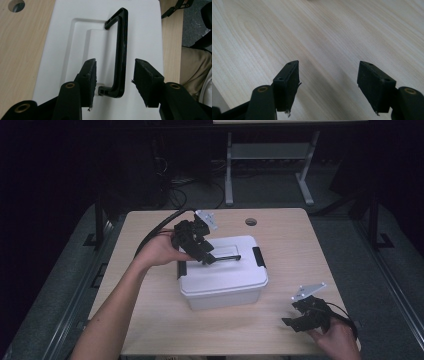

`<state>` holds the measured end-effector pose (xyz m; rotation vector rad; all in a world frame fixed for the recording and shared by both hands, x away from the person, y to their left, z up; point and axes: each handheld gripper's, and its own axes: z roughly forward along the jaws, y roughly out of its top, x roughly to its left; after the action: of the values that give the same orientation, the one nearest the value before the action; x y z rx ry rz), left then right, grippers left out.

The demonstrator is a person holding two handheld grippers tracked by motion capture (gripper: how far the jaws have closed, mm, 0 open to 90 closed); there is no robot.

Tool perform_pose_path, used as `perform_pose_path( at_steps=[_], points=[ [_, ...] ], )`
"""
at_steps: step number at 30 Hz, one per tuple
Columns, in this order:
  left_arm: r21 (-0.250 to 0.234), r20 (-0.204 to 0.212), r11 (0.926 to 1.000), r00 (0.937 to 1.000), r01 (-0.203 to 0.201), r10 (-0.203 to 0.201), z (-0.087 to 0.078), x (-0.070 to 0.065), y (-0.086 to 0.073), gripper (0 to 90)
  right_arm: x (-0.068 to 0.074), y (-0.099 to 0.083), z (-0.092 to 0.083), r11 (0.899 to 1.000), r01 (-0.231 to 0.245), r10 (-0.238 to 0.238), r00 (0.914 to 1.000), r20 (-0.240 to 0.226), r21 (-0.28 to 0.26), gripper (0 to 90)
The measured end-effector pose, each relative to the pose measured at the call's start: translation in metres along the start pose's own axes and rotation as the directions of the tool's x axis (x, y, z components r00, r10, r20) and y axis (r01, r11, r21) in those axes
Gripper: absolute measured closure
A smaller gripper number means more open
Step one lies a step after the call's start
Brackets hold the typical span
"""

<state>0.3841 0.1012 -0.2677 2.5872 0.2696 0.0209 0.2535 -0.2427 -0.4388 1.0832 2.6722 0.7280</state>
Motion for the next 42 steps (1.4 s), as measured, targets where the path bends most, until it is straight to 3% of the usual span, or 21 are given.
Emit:
perform_pose_path(
  at_steps=[16,42],
  points=[
    [-0.026,-0.037,0.9996,0.9992,0.012,-0.013,-0.017,-0.005,-0.013,48.6,0.001,0.002,-0.002,1.0,0.005,-0.004,1.0,0.008,-0.007,32.8],
    [-0.055,-0.057,0.9961,0.9958,0.069,-0.072,-0.034,-0.005,-0.045,44.3,0.002,0.002,-0.002,1.0,0.005,-0.005,0.9999,0.014,-0.001,32.5]
  ],
)
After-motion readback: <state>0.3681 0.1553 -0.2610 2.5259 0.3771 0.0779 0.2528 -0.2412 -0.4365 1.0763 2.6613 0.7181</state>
